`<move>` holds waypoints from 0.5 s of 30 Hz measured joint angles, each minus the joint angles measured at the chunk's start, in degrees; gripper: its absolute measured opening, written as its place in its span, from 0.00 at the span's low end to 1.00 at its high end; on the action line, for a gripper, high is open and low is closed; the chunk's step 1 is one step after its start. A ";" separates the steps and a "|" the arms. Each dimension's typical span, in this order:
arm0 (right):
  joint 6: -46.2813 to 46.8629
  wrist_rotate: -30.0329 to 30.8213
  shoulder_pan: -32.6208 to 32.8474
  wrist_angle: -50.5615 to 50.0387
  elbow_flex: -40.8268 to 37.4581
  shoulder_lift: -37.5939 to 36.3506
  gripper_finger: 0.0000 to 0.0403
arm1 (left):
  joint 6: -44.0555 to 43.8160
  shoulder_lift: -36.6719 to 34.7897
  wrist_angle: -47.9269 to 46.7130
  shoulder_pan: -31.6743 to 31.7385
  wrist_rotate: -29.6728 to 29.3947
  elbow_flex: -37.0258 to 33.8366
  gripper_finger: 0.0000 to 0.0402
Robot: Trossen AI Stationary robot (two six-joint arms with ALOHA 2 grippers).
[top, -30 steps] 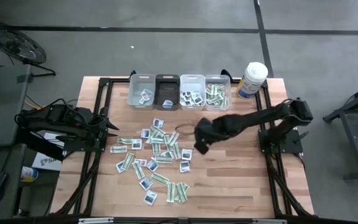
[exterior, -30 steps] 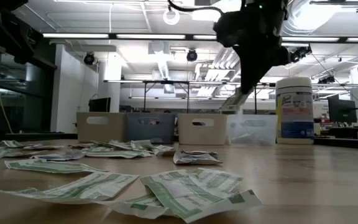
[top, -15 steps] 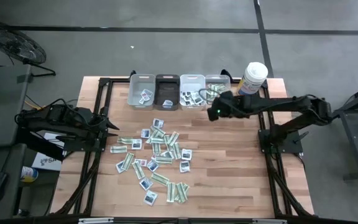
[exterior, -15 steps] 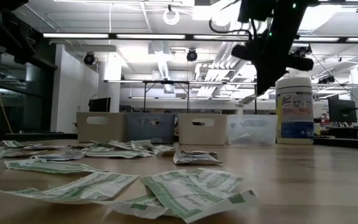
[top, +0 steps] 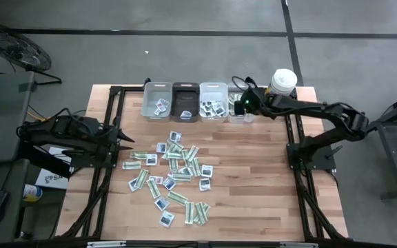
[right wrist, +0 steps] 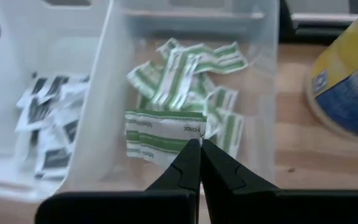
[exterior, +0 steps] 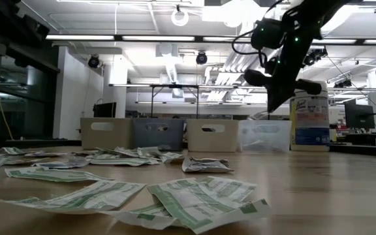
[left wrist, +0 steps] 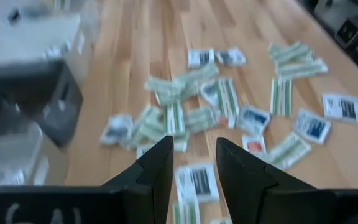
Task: Pick & Place First Aid Supplies
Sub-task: Put the green bandage into the transparent bin
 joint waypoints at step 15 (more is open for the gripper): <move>-4.92 -6.54 -8.43 4.95 0.00 2.03 0.00 | 3.21 0.00 11.02 0.01 -6.67 0.00 0.30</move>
